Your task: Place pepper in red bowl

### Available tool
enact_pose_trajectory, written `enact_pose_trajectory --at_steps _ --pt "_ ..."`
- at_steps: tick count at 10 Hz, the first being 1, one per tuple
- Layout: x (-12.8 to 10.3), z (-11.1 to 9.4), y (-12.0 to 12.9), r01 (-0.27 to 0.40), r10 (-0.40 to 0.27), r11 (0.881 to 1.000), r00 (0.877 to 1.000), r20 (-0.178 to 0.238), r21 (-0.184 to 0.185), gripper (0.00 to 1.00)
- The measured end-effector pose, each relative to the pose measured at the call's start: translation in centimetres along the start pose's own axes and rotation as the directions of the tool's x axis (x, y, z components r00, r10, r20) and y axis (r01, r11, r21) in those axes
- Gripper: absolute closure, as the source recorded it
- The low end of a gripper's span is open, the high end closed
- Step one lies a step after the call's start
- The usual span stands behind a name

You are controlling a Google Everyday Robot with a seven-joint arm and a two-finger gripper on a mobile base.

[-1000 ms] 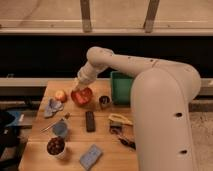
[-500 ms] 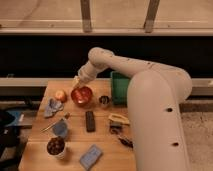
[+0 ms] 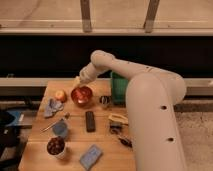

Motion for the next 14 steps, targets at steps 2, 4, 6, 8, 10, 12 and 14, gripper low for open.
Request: enact_pose_trajectory --at_steps 2,4,6,8,10,12,14 --pt "-0.02 0.19 0.25 0.003 -0.003 1.000 1.000 -0.002 -0.002 0.98" --pt "-0.02 0.14 0.18 0.002 -0.002 1.000 1.000 -0.001 -0.001 0.98" --pt "-0.03 0.12 0.19 0.002 -0.002 1.000 1.000 -0.001 -0.002 0.98" --pt "0.00 0.13 0.18 0.002 -0.002 1.000 1.000 -0.002 -0.002 1.00" --pt "0.00 0.12 0.18 0.002 -0.002 1.000 1.000 -0.001 -0.002 0.99" --pt "0.00 0.11 0.16 0.001 -0.001 1.000 1.000 -0.001 -0.002 0.84" --pt "0.01 0.09 0.15 0.001 -0.001 1.000 1.000 -0.001 -0.002 0.64"
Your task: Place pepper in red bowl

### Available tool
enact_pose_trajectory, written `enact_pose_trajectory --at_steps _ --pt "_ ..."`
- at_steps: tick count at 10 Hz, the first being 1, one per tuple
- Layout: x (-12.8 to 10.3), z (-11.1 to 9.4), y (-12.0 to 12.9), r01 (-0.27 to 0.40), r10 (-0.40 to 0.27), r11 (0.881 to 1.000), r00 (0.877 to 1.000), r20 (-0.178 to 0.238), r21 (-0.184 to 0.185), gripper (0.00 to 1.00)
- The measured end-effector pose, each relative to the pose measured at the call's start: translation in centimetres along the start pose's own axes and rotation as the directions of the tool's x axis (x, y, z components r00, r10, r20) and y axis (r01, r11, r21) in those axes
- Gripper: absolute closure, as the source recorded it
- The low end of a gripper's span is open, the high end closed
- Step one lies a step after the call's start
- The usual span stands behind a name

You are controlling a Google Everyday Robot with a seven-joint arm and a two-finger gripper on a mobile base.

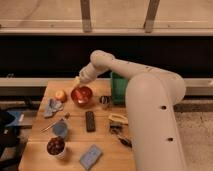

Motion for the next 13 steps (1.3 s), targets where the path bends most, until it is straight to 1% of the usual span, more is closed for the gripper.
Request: enact_pose_trajectory --at_steps 1,4,5,13 --pt "0.00 0.00 0.00 0.000 0.000 1.000 1.000 0.000 0.000 0.53" --pt "0.00 0.00 0.00 0.000 0.000 1.000 1.000 0.000 0.000 0.25" --pt "0.00 0.00 0.00 0.000 0.000 1.000 1.000 0.000 0.000 0.20" --pt "0.00 0.01 0.01 0.000 0.000 1.000 1.000 0.000 0.000 0.20"
